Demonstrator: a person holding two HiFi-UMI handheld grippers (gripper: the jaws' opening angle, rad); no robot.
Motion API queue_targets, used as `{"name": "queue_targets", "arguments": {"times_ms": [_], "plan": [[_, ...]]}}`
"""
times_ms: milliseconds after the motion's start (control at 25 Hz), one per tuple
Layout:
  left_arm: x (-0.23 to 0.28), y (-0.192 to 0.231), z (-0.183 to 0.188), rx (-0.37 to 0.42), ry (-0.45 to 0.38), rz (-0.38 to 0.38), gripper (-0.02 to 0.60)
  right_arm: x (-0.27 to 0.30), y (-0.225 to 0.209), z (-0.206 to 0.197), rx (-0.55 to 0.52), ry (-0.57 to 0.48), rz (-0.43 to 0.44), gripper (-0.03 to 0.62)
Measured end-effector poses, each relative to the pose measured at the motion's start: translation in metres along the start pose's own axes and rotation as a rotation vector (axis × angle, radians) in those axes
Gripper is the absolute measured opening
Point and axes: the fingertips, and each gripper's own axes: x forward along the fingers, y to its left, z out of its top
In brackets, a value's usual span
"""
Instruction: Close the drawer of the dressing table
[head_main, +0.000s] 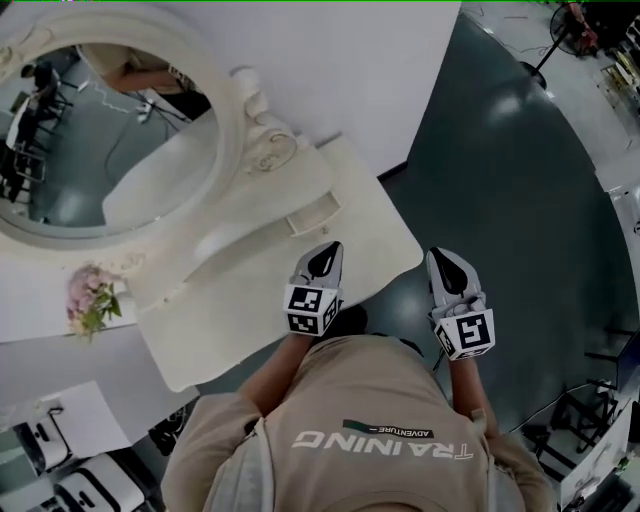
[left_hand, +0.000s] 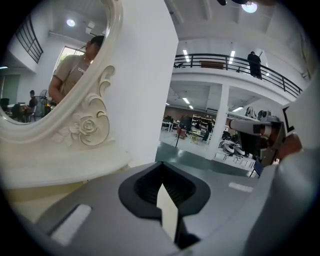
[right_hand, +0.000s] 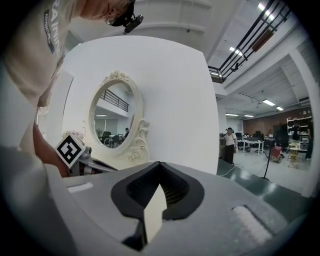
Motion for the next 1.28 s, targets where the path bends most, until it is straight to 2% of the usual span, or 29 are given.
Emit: {"name": "queue_targets", "arguments": {"times_ms": [280, 640, 920, 1120, 1280], "plan": [[-0.008, 0.06, 0.014, -0.048, -0.021, 0.103, 0.018, 0.077, 0.029, 0.013, 0.018, 0.001, 0.148, 0.002], [-0.036, 0.097, 0.008, -0.128, -0.028, 0.263, 0.018, 0.13, 0.06, 0.014, 0.037, 0.029, 0.345, 0.002], [-0.051, 0.104, 0.001, -0.186, -0.029, 0.413, 0.018, 0.15, 0.076, 0.012, -0.003, 0.042, 0.527, 0.002], [-0.04, 0.092, 0.004, -0.222, -0.027, 0.454, 0.018, 0.158, 0.076, 0.001, -0.043, 0.042, 0.633, 0.003], [-0.028, 0.084, -0.003, -0.232, -0.01, 0.464, 0.018, 0.158, 0.072, -0.018, -0.041, 0.055, 0.668, 0.002]]}}
